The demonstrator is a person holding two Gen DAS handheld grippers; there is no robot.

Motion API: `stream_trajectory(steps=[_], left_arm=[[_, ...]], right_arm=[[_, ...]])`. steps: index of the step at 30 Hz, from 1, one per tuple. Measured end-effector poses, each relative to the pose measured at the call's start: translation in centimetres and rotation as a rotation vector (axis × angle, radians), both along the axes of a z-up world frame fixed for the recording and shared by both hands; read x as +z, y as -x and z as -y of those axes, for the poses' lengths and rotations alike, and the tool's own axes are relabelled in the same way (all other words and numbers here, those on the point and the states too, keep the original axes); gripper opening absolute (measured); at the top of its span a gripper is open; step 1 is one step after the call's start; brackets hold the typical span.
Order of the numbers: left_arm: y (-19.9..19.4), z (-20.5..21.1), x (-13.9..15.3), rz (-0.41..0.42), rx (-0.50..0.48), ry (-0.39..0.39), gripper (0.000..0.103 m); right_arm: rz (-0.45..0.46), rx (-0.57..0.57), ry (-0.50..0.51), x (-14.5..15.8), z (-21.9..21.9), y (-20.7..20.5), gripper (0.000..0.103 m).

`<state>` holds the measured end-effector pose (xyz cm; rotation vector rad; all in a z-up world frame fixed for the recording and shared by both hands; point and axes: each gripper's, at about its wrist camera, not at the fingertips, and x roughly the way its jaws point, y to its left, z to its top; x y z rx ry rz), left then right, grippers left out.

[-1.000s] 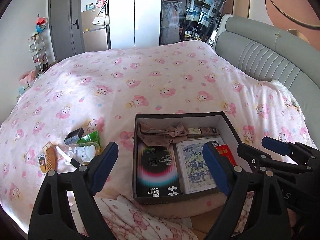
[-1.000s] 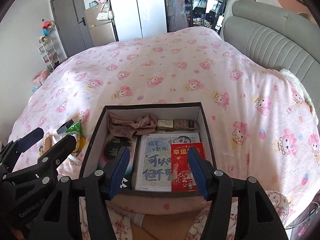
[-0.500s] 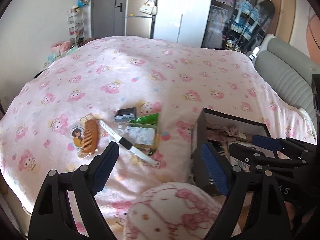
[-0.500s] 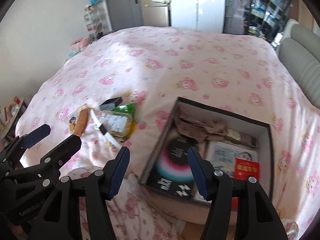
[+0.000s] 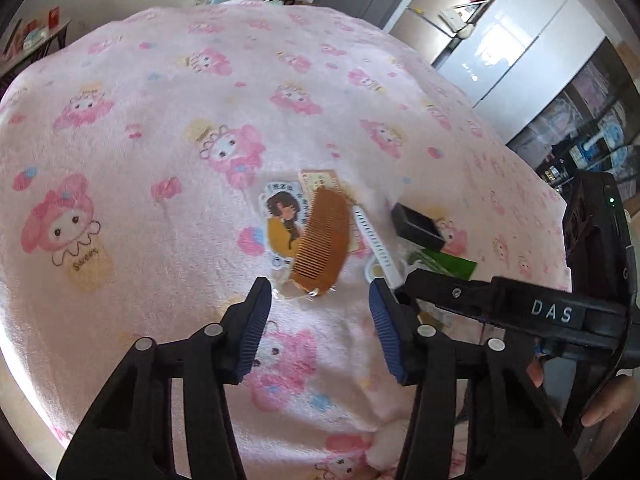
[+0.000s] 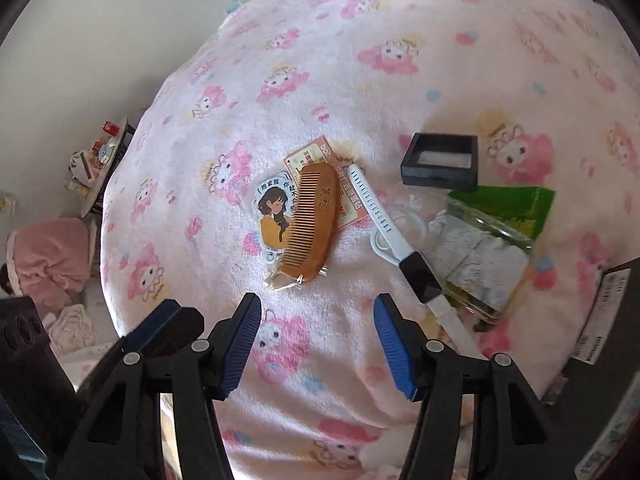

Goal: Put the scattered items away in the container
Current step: 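Lower the left gripper onto the wooden comb and close on it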

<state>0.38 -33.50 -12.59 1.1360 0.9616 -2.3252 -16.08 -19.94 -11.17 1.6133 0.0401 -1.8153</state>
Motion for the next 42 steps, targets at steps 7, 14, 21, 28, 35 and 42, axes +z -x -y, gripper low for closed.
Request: stream_trajectory(steps=[7,14,21,28,35,42], left_arm=[[2.1,2.1,-5.6,0.018,0.032,-0.091,0.031],[5.4,2.9,-9.0,0.054,-0.002,-0.138,0.031],[6.0,1.2,-9.8,0.059,-0.082,-0.209,0.018],[5.4,-1.3,-8.5,0.007,-0.158,-0.267,0.017],[6.7,2.4,-9.8,-0.006,-0.089,-0.341,0.022],[8.9,2.9,-11.3,0.0,-0.108,-0.421,0.024]], right_arm=[[0.187,-0.108,0.028,-6.9,1.8,2.8,0.031],[0.19,-0.105,-0.068,-8.9,2.2,4.2,0.031],[0.169,-0.054,-0.085,-8.9,3.4,3.5,0.031],[0.178,-0.122,-0.105,-8.5,1.8,3.6,0.031],[0.181,-0.133,-0.142,-8.4,1.7,3.3,0.031],[0.229,-0.215,-0.136,-8.3,0.1,4.0,0.031]])
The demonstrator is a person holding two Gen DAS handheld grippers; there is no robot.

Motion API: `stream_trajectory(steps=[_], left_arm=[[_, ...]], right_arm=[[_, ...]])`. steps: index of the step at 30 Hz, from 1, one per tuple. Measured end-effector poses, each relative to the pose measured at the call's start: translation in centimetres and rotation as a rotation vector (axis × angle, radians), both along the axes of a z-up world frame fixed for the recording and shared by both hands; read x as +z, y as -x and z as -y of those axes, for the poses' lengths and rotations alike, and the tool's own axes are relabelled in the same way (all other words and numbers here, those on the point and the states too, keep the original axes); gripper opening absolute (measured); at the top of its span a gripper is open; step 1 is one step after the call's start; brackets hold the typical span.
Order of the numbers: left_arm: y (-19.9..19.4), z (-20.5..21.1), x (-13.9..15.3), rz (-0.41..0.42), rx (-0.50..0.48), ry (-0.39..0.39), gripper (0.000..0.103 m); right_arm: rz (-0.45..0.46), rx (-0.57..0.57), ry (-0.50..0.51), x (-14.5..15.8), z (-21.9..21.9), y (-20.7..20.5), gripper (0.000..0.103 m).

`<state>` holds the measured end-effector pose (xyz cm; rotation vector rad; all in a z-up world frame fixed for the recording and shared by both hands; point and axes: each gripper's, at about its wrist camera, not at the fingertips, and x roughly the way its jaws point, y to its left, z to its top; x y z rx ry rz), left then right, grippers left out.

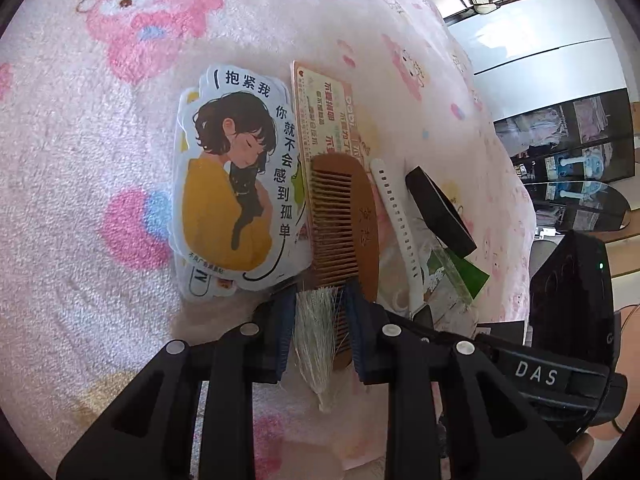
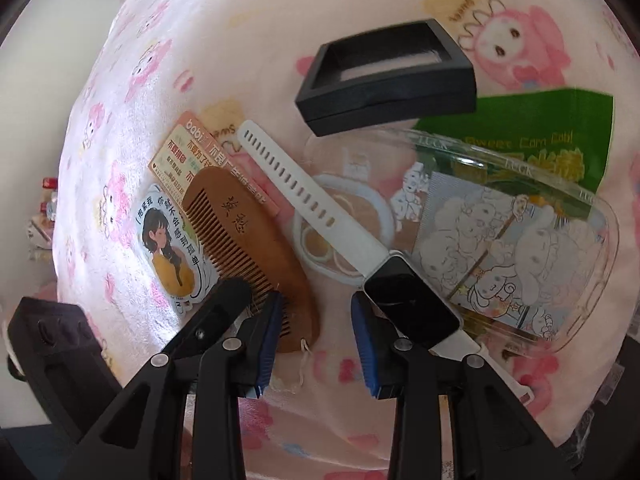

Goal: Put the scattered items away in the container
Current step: 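Lower the left gripper onto the wooden comb and close on it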

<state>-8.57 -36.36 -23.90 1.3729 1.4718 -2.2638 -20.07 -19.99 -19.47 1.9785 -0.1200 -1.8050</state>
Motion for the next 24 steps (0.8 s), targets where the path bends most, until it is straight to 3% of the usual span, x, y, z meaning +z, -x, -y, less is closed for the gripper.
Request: stream_trajectory(steps=[5,8,9,14,17,20,24], left_arm=[[1.4,-0.8,-0.2,-0.012,-0.031,-0.025,0.023],[1.6,-1.4,0.2,-0.022,-0.032,-0.006,0.007],[1.4,-1.5,0.4,-0.026,-0.014,0.003,0.007],[-3.0,-2.2,3.0,-0.023,0.126,0.159,0.005],[-6.7,-2.7,3.0,-0.015,0.223,0.155,0.006],[-9.0,-3.1,2.4,0.044,0.221,0.183,0.02],[-10.7,-0.9,3.0,0.045,0.226,0.183,0.025]], right_arm=[[0.003,-0.039,0.049,1.1,-0.6,-0.1,0.031],[0.025,-0.104,0.1,1.7,-1.4,-0.8,0.032],[0.034,-0.135,0.115,1.7,-1.7,-1.2,0.032],[0.009,-0.237,0.134,2.3,-3.0,-1.8,0.032],[0.074,-0.19,0.165,1.7,-1.9,-2.1,0.033],[0.153,-0.183,0.208,1.0,-1.2,-3.3,0.033],[0.109,-0.084,0.197,1.7,0.8,-6.3,0.033]])
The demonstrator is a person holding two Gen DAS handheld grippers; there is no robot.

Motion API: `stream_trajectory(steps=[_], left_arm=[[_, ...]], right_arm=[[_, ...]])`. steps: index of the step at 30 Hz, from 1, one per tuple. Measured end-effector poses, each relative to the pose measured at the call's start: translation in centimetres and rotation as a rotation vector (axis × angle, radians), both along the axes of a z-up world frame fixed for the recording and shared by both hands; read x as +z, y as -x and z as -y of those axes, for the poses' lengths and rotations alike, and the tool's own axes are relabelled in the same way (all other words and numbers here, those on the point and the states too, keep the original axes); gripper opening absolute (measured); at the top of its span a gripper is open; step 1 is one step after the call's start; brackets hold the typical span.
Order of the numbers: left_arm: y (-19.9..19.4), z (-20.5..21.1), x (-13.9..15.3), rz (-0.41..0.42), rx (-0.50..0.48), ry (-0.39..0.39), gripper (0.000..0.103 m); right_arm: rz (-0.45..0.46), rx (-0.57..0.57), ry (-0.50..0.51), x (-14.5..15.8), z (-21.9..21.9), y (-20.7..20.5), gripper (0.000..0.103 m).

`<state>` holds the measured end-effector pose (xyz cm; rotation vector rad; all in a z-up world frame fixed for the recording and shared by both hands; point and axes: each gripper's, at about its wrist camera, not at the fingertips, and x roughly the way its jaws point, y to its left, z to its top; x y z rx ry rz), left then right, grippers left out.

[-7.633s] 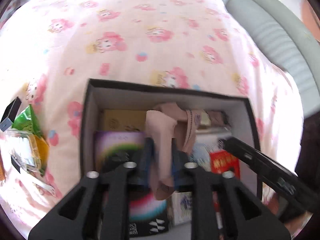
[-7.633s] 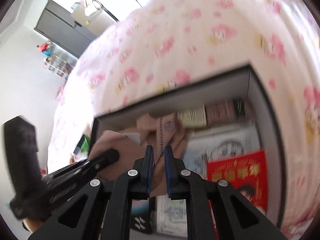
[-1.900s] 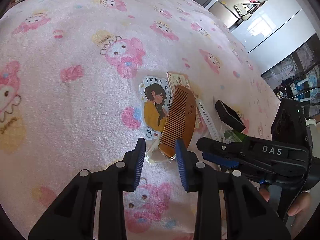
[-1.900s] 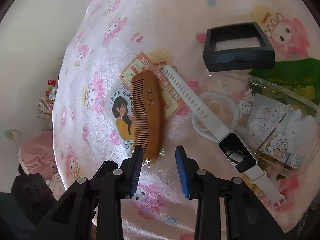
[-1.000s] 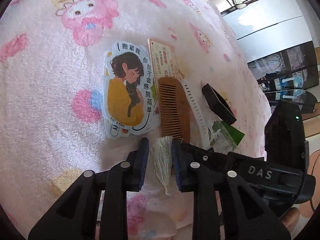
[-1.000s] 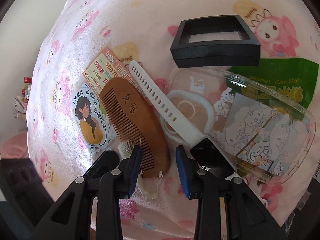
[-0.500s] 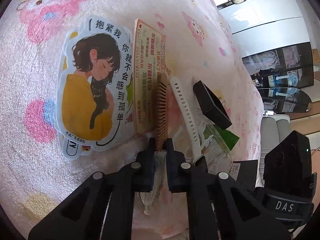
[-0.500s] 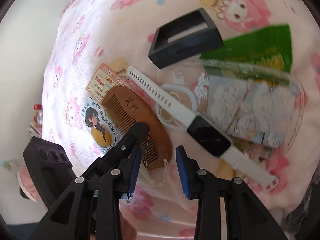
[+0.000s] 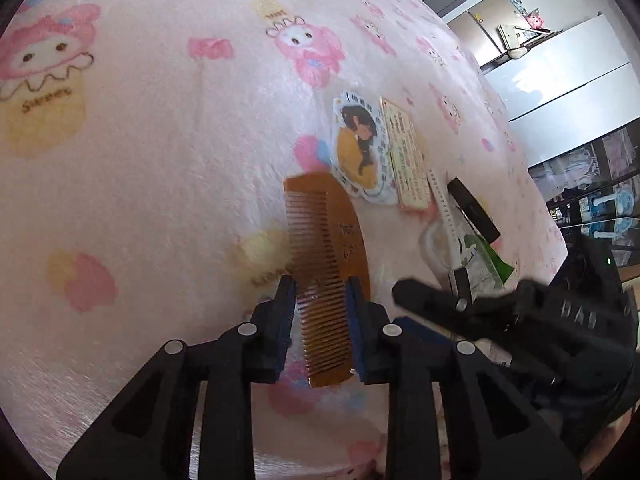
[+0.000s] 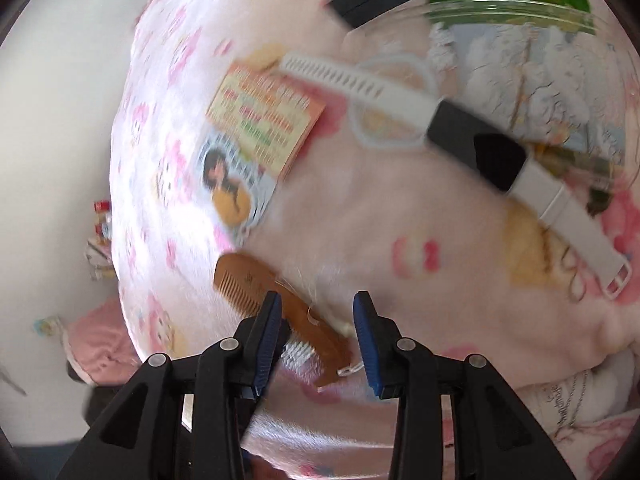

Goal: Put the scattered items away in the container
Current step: 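Lower the left gripper onto the wooden comb and close on it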

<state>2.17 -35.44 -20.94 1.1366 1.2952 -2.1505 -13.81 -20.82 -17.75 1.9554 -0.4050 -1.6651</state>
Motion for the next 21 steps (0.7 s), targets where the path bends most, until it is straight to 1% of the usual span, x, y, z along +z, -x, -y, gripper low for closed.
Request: stream_trajectory(steps=[1,3,5,6,7,9,11,13,14,15,17,18,19,20,21], left_arm=[[0.0,0.9,0.5,-0.012,0.008,0.013,0.027],[0.1,2.5,1.4,-0.015,0.018,0.05,0.034],[1.5,4.1,1.6,-0.001,-0.006,0.085,0.038],[2.4,4.7,1.3,0.008,-0.025,0.089,0.038],[3.3,5.3,1.0,0.007,-0.065,0.079,0.038],[5.4,5.7,-0.1,0.032,-0.13,0.05,0.038],[6.7,5.4,-0.7,0.041,-0.212,0.048,0.038],[7.4,4.6,-1.0,0.065,-0.273,0.066,0.033],[7.3,4.3,-1.1,0.083,-0.283,0.076,0.023],[7.1,4.0,-1.2,0.102,-0.289,0.072,0.017],[6.1,3.7,-1.2,0.13,-0.288,0.088,0.011],[5.4,3.7,-1.1,0.136,-0.281,0.106,0.009],[4.6,3.7,-0.9,0.136,-0.272,0.114,0.008],[3.8,3.8,-0.8,0.134,-0.264,0.115,0.008],[2.9,3.8,-0.7,0.141,-0.261,0.106,0.008]], right_arm=[[-0.016,0.028,-0.006,0.1,0.5,-0.8,0.033],[-0.027,0.046,-0.027,0.0,1.1,-2.2,0.033],[-0.026,0.056,-0.052,-0.3,1.4,-3.1,0.033],[-0.029,0.058,-0.061,-0.3,1.5,-3.4,0.033],[-0.041,0.064,-0.07,-0.2,1.6,-3.8,0.033],[-0.094,0.076,-0.07,0.7,1.8,-4.2,0.033],[-0.11,0.086,-0.088,0.9,2.2,-4.4,0.033],[-0.085,0.098,-0.131,0.4,2.7,-4.2,0.034],[-0.076,0.098,-0.139,0.1,2.9,-4.0,0.034],[-0.064,0.096,-0.142,-0.1,3.0,-3.9,0.034],[-0.037,0.089,-0.153,-0.7,3.4,-3.6,0.035],[-0.026,0.088,-0.156,-1.0,3.7,-3.5,0.038],[-0.02,0.087,-0.151,-1.2,4.0,-3.4,0.041],[-0.021,0.086,-0.148,-1.3,4.2,-3.3,0.042],[-0.024,0.084,-0.148,-1.4,4.5,-3.2,0.043]])
